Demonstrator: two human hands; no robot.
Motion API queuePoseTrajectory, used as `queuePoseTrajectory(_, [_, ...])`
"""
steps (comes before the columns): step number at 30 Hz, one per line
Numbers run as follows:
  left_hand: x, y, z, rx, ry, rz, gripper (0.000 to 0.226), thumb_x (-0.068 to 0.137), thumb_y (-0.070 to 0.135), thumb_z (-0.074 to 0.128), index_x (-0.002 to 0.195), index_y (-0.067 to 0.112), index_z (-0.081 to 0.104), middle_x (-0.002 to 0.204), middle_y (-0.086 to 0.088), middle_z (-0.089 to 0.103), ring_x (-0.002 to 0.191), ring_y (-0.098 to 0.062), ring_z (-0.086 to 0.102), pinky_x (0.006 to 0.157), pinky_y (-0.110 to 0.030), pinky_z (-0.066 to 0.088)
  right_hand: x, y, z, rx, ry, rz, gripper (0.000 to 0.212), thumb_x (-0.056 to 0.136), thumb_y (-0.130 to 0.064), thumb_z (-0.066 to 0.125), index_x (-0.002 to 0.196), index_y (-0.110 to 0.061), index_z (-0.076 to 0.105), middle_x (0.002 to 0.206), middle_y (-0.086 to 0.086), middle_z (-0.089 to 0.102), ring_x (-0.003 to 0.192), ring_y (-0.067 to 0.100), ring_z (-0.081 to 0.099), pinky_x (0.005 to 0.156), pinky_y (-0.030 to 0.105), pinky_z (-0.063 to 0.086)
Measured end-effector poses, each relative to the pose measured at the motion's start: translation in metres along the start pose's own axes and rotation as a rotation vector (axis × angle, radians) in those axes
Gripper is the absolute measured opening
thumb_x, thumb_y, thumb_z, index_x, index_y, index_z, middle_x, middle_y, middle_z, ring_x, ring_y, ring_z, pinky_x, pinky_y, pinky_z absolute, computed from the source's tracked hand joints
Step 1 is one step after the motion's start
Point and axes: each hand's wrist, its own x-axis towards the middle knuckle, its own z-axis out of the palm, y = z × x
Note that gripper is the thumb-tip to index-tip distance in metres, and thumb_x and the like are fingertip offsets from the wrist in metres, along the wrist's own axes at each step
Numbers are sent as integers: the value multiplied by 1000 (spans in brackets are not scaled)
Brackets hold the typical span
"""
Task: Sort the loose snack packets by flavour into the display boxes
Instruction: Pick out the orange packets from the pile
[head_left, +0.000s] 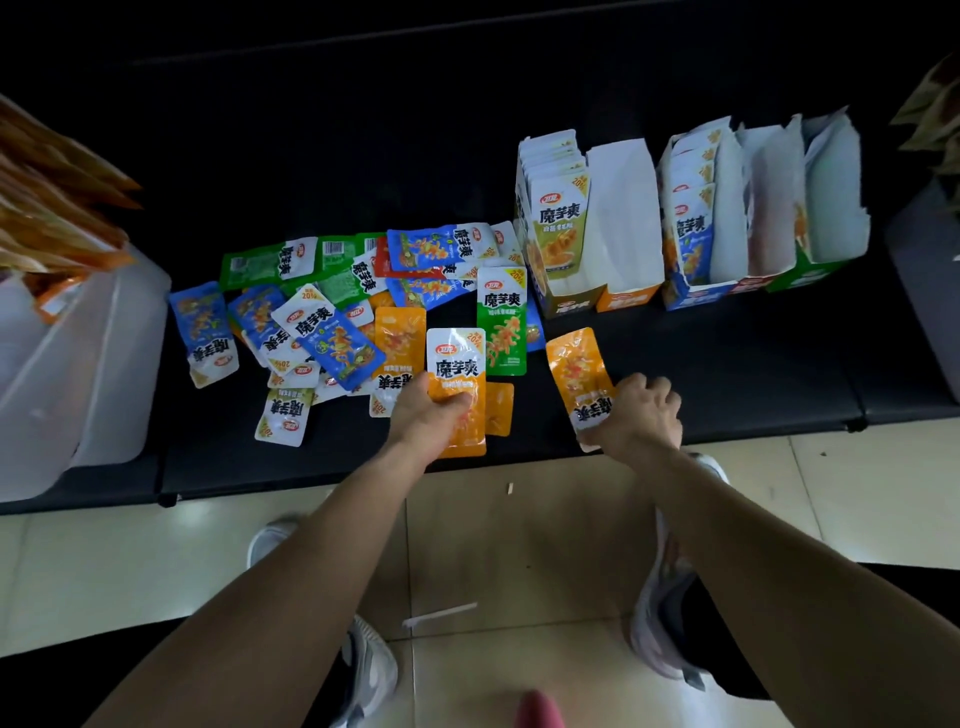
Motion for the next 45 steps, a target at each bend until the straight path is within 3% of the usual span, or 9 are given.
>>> queuePoseTrajectory(9, [-2,8,-3,-66,43,-17,42,99,26,57,139,22,44,129,9,51,113,-13,49,92,-31,40,2,4,-46,441,-112,-341,18,92,-19,70,108,-26,67,97,-5,68,90,13,64,64,24,44])
queuePoseTrajectory(14, [-4,20,-2,-193,-4,-74,54,102,24,53,152,19,34,151,-2,42,125,-21,50,96,-29,37,0,-15,-84,307,-375,-449,15,91,-26,73,102,-15,72,97,-2,73,87,10,67,75,29,50])
queuePoseTrajectory(17, [-13,26,6,-230,-127,-86,43,103,26,52,145,17,46,134,6,51,106,-12,58,88,-27,43,-10,-39,-84,316,-479,-538,10,89,-24,76,96,-17,73,85,-9,74,77,2,68,67,21,48])
queuePoseTrajectory(23, [-20,20,8,-120,-309,-5,11,97,42,60,107,37,61,100,7,72,92,-12,69,75,-28,53,-21,-72,-50,441,-108,-460,30,77,-35,86,82,-25,59,78,-13,65,71,4,62,53,19,40])
queuePoseTrajectory(28, [-4,-2,-22,-191,-50,-93,26,97,37,60,121,29,57,111,2,65,94,-15,66,79,-35,55,-26,-72,1,306,-47,-375,30,97,-42,61,117,-19,59,111,3,65,90,17,64,71,36,55])
queuePoseTrajectory(31, [5,-16,-44,-244,83,-148,23,99,35,58,121,28,55,104,5,59,87,-12,60,67,-29,48,-32,-78,35,71,-132,-391,59,89,-56,65,134,-22,50,128,5,51,116,26,55,92,46,51])
queuePoseTrajectory(36, [16,-35,-68,-282,197,-174,23,99,32,58,121,31,51,111,0,59,93,-19,59,77,-33,46,-46,-103,69,-111,12,-385,85,71,-68,75,131,-17,44,130,7,44,121,29,47,94,45,46])
queuePoseTrajectory(41, [20,-42,-78,-309,207,-222,32,97,33,60,128,23,54,114,-3,65,99,-24,64,91,-45,52,-41,-105,64,-22,-35,-349,60,76,-43,82,113,-18,41,110,6,64,102,30,64,81,41,48])
queuePoseTrajectory(45, [18,-44,-67,-312,141,-229,18,98,29,60,115,27,55,99,5,61,81,-10,58,65,-28,44,-30,-79,36,201,-96,-204,39,87,-38,70,120,-23,54,104,3,64,101,28,64,75,34,45])
